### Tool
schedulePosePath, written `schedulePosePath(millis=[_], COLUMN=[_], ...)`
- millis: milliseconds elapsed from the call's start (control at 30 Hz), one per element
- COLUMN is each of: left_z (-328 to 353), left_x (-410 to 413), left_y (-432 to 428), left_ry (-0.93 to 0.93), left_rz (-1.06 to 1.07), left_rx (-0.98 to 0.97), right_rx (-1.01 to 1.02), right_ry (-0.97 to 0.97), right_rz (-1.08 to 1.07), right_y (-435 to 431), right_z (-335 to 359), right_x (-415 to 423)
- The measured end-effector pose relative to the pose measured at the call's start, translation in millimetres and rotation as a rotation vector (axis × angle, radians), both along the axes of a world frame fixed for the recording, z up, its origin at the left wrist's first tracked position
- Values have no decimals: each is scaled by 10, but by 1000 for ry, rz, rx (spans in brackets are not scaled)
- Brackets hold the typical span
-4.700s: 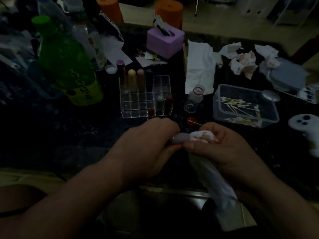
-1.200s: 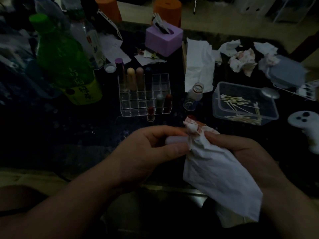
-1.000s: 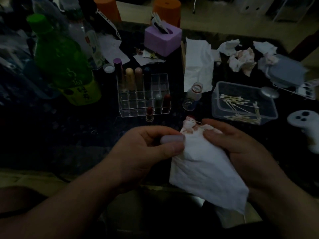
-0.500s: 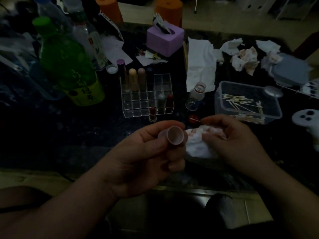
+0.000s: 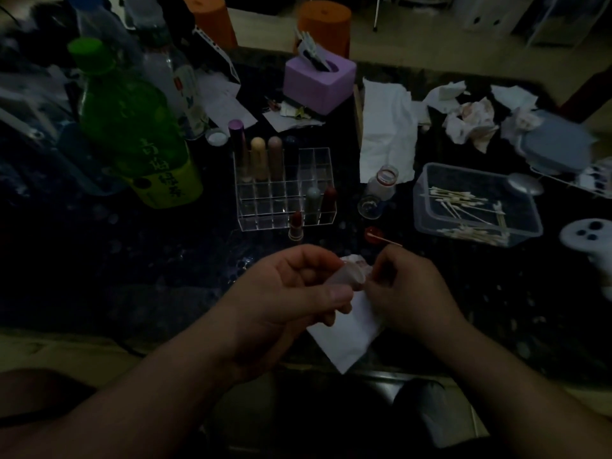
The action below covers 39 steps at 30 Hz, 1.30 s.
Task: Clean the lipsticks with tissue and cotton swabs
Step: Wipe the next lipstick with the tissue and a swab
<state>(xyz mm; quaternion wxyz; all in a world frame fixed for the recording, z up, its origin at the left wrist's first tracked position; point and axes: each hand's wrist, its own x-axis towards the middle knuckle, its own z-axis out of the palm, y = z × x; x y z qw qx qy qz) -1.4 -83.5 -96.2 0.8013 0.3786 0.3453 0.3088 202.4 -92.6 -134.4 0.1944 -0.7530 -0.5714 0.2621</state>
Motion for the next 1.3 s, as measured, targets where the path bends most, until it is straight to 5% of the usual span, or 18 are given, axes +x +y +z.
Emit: schedulePosePath(millis=[200,400,567,1033,1300], left_z=[50,-55,-74,-132,-95], left_x=[69,119,186,191,176], left_y=[42,52,40,26,53], left_ry=[296,509,484,477,433], left_rz=[42,140,165,160,166], left_rx=[-4,-87,-81,-50,-84], right_rx=[94,135,-54,100,236], right_ry=[-248,-165,-69,139,103], right_rz=[53,-185,-164,-160,-88], right_y=[14,170,275,524,494], right_z=[52,160,26,34,23], right_x=[77,423,460,292,248])
